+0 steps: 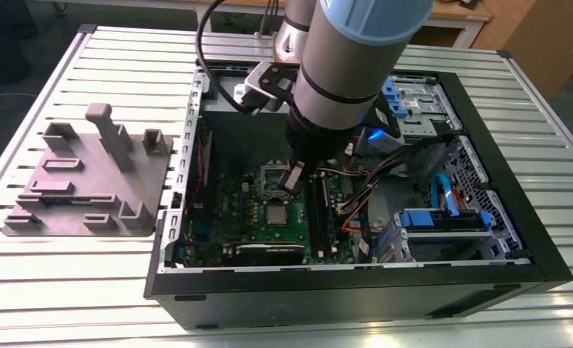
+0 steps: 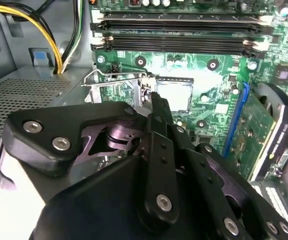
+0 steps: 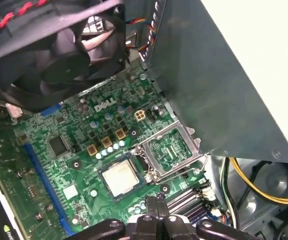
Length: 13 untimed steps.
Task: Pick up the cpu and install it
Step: 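Close the cpu cover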
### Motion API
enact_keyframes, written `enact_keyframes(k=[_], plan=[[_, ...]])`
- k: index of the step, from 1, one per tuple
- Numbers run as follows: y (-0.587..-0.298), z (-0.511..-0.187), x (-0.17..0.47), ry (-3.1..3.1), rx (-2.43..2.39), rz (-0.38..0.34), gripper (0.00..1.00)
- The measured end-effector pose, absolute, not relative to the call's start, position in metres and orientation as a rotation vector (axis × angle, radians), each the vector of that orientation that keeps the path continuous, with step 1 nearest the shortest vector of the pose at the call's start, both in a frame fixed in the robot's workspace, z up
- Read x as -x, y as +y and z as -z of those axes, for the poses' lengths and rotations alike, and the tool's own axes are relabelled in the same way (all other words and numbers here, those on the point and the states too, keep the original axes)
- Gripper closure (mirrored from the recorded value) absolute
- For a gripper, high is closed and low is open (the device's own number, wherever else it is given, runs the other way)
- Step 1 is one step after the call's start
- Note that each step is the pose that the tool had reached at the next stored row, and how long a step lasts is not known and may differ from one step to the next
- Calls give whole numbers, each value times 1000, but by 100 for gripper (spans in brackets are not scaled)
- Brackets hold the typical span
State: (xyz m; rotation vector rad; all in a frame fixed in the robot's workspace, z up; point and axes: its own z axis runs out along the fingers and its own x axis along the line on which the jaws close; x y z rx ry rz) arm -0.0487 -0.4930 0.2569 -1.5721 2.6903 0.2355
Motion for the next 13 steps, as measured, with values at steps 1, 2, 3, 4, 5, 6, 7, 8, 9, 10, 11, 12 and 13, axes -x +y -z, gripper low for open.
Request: enact_keyframes(k=[1, 2, 3, 4, 5, 6, 7, 8, 9, 10, 11, 12, 13], plan=[[-493, -256, 48, 2685, 1582, -235, 89], [-493, -256, 48, 2681, 1590, -235, 89], [-493, -255, 47, 2677, 1598, -236, 89], [-493, -255, 46, 2674, 1604, -235, 89], [-493, -255, 45, 2671, 1610, -236, 89], [-493, -254, 44, 2669, 1613, -236, 89], [-492, -254, 43, 2668, 1614, -237, 89], [-492, -253, 43, 2667, 1615, -237, 89], [-491, -253, 42, 2667, 1615, -238, 89], [-490, -252, 42, 2666, 1615, -240, 89], [-490, -251, 41, 2664, 1615, -242, 89], [-489, -251, 41, 2663, 1615, -244, 89], [-489, -250, 40, 2661, 1615, -247, 89]])
